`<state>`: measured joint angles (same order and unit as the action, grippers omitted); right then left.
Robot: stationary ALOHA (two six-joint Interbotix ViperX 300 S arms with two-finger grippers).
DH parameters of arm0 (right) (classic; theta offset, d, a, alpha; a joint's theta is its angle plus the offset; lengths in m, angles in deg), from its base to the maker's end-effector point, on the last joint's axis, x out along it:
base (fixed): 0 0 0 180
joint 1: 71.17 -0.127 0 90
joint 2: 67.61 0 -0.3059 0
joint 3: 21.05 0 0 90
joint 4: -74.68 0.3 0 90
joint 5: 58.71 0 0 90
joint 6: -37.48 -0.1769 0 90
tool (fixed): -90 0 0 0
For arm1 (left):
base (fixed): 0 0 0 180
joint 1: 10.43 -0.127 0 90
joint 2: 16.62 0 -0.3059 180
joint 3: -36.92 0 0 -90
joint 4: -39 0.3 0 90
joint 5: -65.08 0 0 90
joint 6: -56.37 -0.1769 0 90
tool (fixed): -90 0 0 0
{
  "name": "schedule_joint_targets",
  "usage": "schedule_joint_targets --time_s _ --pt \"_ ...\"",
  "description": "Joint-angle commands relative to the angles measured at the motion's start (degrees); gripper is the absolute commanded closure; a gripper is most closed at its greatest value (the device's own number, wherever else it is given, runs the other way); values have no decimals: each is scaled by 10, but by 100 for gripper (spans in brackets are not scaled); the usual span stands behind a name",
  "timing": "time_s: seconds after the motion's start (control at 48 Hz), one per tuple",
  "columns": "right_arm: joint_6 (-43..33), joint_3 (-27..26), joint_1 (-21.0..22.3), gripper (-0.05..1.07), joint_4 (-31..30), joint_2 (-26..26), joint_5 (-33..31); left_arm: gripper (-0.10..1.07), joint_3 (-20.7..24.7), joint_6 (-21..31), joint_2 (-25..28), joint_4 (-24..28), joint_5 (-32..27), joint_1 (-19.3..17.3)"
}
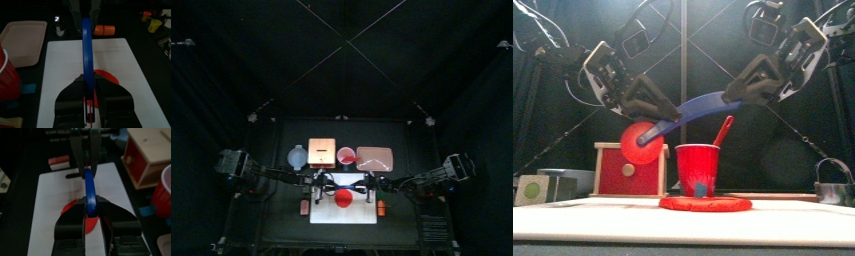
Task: Cut dough in half with pizza cutter
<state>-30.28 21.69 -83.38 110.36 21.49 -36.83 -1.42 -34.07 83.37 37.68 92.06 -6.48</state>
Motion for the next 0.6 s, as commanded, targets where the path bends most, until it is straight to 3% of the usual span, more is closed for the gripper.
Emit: schedule_joint_targets --time_s 0.0,0.188,0.583 --pt "1 -13 -2 64 12 7 -54 59 4 2 -17 -4 2 2" --pt "4 -40 28 64 11 33 -117 59 6 3 -11 -7 2 16" --pt "3 -91 36 64 -46 49 -156 59 5 2 20 -43 1 47"
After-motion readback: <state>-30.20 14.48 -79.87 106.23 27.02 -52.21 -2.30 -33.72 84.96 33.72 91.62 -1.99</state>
